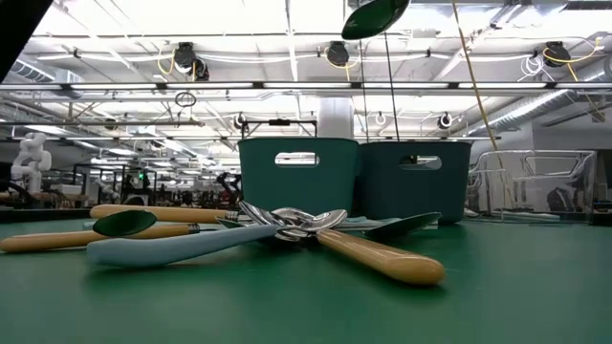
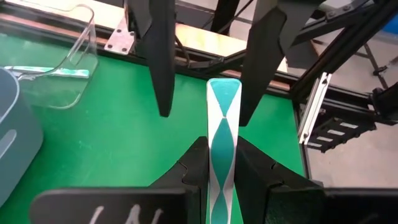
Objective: Sort silverware by color (type)
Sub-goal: Put the green spoon into the transparent bin
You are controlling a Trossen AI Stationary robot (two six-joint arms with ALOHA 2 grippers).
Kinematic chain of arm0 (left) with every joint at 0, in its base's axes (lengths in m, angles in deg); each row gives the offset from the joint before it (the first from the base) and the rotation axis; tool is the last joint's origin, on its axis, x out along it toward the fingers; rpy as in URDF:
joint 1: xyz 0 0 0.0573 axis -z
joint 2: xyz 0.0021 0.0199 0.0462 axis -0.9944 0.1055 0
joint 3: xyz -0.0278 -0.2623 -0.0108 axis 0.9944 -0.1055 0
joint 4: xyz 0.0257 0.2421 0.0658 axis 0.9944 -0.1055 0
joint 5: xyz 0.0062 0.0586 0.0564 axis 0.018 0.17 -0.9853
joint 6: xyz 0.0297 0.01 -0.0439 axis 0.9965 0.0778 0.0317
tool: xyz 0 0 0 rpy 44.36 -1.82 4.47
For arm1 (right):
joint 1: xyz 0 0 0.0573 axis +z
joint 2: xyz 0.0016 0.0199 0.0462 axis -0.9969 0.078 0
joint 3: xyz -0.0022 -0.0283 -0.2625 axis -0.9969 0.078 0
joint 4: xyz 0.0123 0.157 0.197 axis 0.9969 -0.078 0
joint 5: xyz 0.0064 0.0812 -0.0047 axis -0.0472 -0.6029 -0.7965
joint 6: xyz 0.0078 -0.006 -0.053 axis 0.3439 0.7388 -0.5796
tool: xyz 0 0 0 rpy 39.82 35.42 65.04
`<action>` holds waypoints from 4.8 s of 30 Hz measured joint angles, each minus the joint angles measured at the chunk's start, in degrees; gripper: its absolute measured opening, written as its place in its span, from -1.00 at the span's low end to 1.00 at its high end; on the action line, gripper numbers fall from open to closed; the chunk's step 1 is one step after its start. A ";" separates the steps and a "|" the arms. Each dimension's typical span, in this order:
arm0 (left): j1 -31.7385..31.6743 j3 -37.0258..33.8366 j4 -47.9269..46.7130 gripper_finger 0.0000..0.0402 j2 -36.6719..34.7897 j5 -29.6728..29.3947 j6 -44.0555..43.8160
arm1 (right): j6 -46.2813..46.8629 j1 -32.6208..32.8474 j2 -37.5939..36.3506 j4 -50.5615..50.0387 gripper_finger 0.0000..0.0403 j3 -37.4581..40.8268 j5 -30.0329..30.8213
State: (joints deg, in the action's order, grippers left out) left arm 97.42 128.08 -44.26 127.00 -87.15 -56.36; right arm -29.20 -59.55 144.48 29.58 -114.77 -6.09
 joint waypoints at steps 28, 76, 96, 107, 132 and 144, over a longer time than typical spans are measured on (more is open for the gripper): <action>0.00 -0.02 0.00 -0.73 0.00 -1.19 0.16 | 1.52 -0.02 -0.02 2.40 -0.67 0.00 -0.27; -4.00 7.35 -49.76 -0.32 -13.55 -10.74 3.30 | 25.27 -0.13 -9.35 -7.68 -0.73 -0.75 21.27; -6.53 -53.69 -1.04 -0.43 -53.16 -3.75 -5.97 | 38.08 -3.85 -3.46 -33.33 -0.73 -17.29 43.69; 4.60 -64.32 3.16 -0.43 -55.17 -11.25 -16.13 | 48.73 -12.91 -3.59 -44.73 -0.73 -12.22 47.70; 2.07 -64.31 2.85 -0.43 -53.26 -16.40 -20.32 | 63.66 -20.83 -18.29 -33.09 -0.73 27.08 41.79; -0.04 -64.32 2.91 -0.43 -53.37 -16.34 -20.65 | 63.48 -21.53 -18.29 -28.19 -0.69 34.06 45.81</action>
State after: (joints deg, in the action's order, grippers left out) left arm 97.37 63.76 -41.34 73.63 -103.50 -77.01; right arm 34.28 -81.08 126.19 1.38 -80.71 39.72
